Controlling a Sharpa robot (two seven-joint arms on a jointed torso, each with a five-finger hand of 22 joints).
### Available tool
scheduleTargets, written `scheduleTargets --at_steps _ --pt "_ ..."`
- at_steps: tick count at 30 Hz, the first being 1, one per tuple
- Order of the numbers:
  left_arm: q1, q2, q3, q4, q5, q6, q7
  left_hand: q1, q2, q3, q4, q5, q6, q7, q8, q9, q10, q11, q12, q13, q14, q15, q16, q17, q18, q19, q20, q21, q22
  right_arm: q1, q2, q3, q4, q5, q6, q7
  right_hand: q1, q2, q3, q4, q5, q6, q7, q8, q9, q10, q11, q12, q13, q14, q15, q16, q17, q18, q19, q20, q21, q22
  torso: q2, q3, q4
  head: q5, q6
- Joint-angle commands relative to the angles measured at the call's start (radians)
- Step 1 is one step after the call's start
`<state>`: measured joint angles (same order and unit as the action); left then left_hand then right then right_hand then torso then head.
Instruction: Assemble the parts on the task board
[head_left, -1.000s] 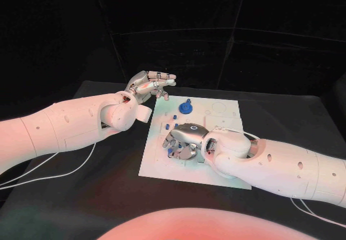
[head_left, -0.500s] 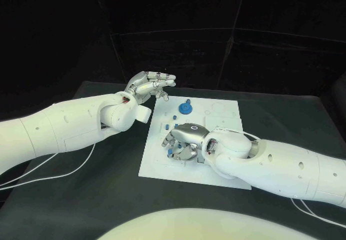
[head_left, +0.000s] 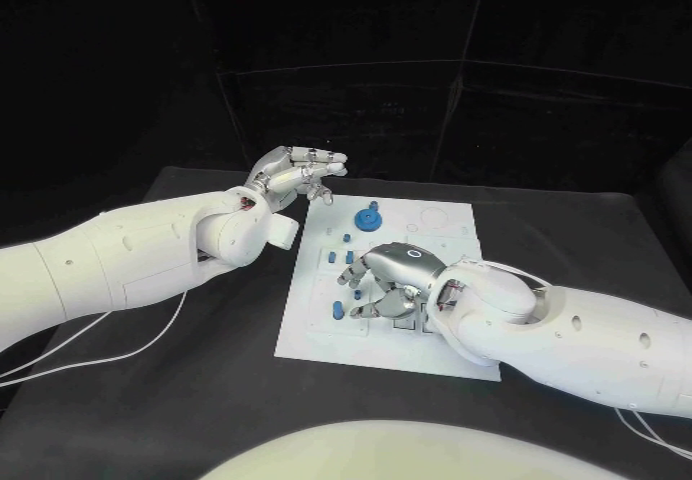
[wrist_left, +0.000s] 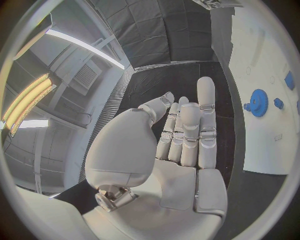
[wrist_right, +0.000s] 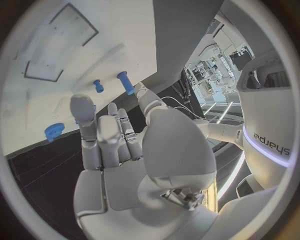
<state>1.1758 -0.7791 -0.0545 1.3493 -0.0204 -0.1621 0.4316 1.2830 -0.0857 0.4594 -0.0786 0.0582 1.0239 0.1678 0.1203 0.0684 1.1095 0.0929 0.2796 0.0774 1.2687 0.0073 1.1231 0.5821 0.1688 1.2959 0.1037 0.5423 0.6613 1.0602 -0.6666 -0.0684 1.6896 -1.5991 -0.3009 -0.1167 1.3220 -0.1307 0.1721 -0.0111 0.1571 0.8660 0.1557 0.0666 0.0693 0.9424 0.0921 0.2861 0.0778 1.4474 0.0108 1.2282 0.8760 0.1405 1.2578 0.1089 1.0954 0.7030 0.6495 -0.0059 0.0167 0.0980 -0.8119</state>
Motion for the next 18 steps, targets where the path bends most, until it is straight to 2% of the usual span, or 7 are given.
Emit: scheduleTargets --at_steps 1,3,7,10,11,14,18 --pt "0.001 -0.002 0.000 -0.001 0.001 0.013 0.003 -0.005 0.008 -0.005 -0.001 0.002 -0.001 0.003 0.003 -0.001 -0.003 0.001 0.006 0.001 -0.007 0.000 -0.003 -0.001 0.013 -0.008 0.000 -0.006 -0.002 0.021 -0.052 0.006 0.031 0.174 -0.136 0.064 0.019 0.012 -0.021 0.003 0.014 0.023 0.006 0.010 0.003 0.042 -0.001 0.035 0.002 0.006 -0.011 -0.003 0.005 0.010 0.007 -0.007 -0.001 0.000 -0.002 -0.0009 -0.0020 -0.008 0.010" --pt "0.001 -0.004 0.000 0.000 0.001 0.013 0.003 -0.005 0.008 -0.005 -0.001 0.002 -0.001 0.003 0.003 -0.001 -0.003 0.001 0.006 0.001 -0.007 0.000 -0.003 -0.001 0.013 -0.008 0.000 -0.006 -0.002 0.036 -0.097 0.008 0.050 0.276 -0.153 0.067 0.024 0.028 -0.025 0.007 0.025 0.066 0.012 0.030 0.010 0.105 0.000 0.071 0.012 0.016 -0.010 0.016 0.041 0.007 0.023 -0.009 0.013 0.023 -0.003 -0.0013 -0.0029 -0.017 0.022" --pt "0.001 -0.012 0.000 0.003 0.001 0.013 0.002 -0.005 0.008 -0.005 -0.001 0.002 -0.001 0.003 0.003 -0.001 -0.003 0.001 0.006 0.001 -0.007 0.000 -0.003 -0.001 0.013 -0.008 0.000 -0.006 -0.002 0.060 -0.212 0.011 0.088 0.452 -0.103 0.008 -0.004 0.012 -0.072 0.021 0.064 0.153 -0.034 0.094 0.030 0.338 -0.058 0.308 0.156 0.042 -0.053 0.075 0.140 -0.012 0.083 -0.042 0.088 0.142 -0.007 -0.0060 -0.0096 -0.050 0.037" --pt "0.001 -0.019 -0.001 0.006 0.001 0.010 0.001 -0.005 0.008 -0.008 -0.001 0.002 -0.003 0.003 0.004 -0.001 -0.006 0.002 0.007 0.001 -0.010 0.001 -0.005 -0.007 0.013 -0.008 0.000 -0.008 -0.003 0.067 -0.271 0.011 0.099 0.492 -0.069 -0.036 -0.028 0.023 -0.128 0.050 0.095 0.131 -0.051 0.134 0.038 0.376 -0.076 0.752 0.646 0.054 -0.049 0.127 0.227 -0.026 0.107 -0.068 0.126 0.203 -0.009 -0.0088 -0.0161 -0.071 0.044" --pt "0.001 -0.022 -0.002 0.007 0.001 0.010 0.000 -0.005 0.008 -0.008 -0.001 0.002 -0.003 0.003 0.004 -0.001 -0.006 0.002 0.007 0.001 -0.010 0.001 -0.006 -0.009 0.013 -0.008 0.000 -0.008 -0.003 0.068 -0.286 0.011 0.101 0.494 -0.062 -0.046 -0.051 0.025 -0.141 0.066 0.093 0.126 -0.042 0.139 0.039 0.408 -0.068 0.842 0.774 0.056 -0.060 0.136 0.245 -0.028 0.111 -0.064 0.133 0.215 -0.009 -0.0092 -0.0175 -0.083 0.045" --pt "0.001 -0.028 -0.002 0.011 0.001 0.011 -0.004 -0.006 0.008 -0.009 -0.001 0.002 -0.003 0.003 0.005 -0.001 -0.006 0.002 0.008 0.001 -0.014 0.001 -0.010 -0.016 0.013 -0.009 0.001 -0.009 -0.004 0.069 -0.335 0.010 0.104 0.457 -0.049 -0.091 -0.042 0.047 -0.195 0.091 0.104 0.093 -0.038 0.195 0.050 0.438 -0.065 1.062 1.064 0.068 -0.056 0.187 0.341 -0.034 0.126 -0.052 0.161 0.264 -0.009 -0.0111 -0.0245 -0.098 0.049" --pt "0.001 -0.031 -0.004 0.013 0.001 0.012 -0.006 -0.006 0.008 -0.009 -0.001 0.002 -0.003 0.003 0.005 -0.001 -0.007 0.002 0.008 0.001 -0.015 0.001 -0.010 -0.017 0.012 -0.010 0.001 -0.009 -0.004 0.064 -0.373 0.009 0.107 0.379 -0.045 -0.156 -0.024 0.070 -0.220 0.100 0.141 0.093 -0.045 0.244 0.060 0.482 -0.064 1.137 1.191 0.082 -0.061 0.234 0.435 -0.049 0.157 -0.054 0.215 0.356 -0.011 -0.0091 -0.0310 -0.107 0.053"
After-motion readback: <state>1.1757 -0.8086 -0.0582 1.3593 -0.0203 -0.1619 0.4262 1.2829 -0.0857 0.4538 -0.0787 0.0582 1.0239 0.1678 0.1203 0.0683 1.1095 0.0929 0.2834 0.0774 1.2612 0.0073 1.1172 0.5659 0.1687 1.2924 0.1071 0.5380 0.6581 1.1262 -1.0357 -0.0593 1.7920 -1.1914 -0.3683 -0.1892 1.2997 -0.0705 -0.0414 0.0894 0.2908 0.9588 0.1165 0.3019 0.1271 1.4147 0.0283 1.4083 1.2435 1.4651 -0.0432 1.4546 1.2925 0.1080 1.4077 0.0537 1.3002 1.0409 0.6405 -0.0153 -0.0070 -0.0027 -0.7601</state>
